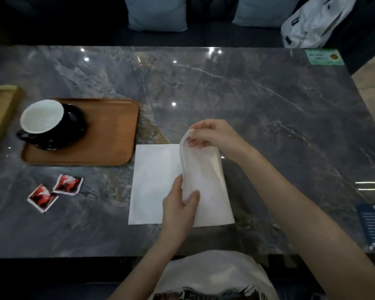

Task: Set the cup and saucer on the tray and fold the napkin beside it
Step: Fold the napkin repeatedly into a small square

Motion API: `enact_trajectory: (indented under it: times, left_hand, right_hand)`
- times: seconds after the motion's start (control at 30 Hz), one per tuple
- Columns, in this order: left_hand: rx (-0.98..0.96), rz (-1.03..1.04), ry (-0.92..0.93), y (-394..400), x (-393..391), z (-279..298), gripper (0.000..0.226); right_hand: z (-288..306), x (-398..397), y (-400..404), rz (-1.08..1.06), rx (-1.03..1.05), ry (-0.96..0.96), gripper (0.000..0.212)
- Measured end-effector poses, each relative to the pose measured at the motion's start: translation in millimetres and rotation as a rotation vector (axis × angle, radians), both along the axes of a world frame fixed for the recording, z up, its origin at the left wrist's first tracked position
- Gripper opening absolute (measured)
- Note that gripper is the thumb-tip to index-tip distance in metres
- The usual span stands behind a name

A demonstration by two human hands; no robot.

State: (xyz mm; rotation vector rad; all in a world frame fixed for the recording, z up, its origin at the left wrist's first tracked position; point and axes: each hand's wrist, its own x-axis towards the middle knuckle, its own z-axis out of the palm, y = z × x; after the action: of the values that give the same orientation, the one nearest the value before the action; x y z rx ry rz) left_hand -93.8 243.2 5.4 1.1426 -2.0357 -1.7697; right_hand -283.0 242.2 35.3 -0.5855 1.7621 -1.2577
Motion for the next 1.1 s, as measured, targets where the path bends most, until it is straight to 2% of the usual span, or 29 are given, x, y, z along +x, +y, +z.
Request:
enact_trajectory:
  times: [0.07, 0.13, 0.3, 0.4, 0.63, 0.8, 1.1]
  left_hand:
    - [0.030, 0.059, -0.012, -12, 13, 2, 0.030]
    - [0.057, 0.107, -0.032, -21, 24, 1, 0.030]
    - [0.142, 0.256, -0.112, -34, 49, -8, 0.033]
    - [0.128, 0.297, -0.184, -41, 63, -19, 0.041]
    - [0.022, 0.283, -0.312, -47, 74, -33, 0.064]
    - [-0.051, 0.297, -0.333, -48, 76, -42, 0.047]
    - [-0.070, 0.416, -0.414, -53, 83, -50, 0.016]
  right_hand:
    - [-4, 6, -11, 0.143, 0.048, 0.073, 0.020]
    - [-10, 15, -24, 0.227, 0.115, 0.233, 0.021]
    - [-26, 34, -63, 0.242, 0.051, 0.599, 0.012]
    - [-40, 41, -80, 0.309, 0.049, 0.549, 0.008]
    - [-74, 53, -105, 0.387, 0.104, 0.508, 0.016]
    - [-87, 55, -114, 0.377, 0.141, 0.496, 0.016]
    - [-93, 60, -129, 0.473, 0.225, 0.544, 0.021]
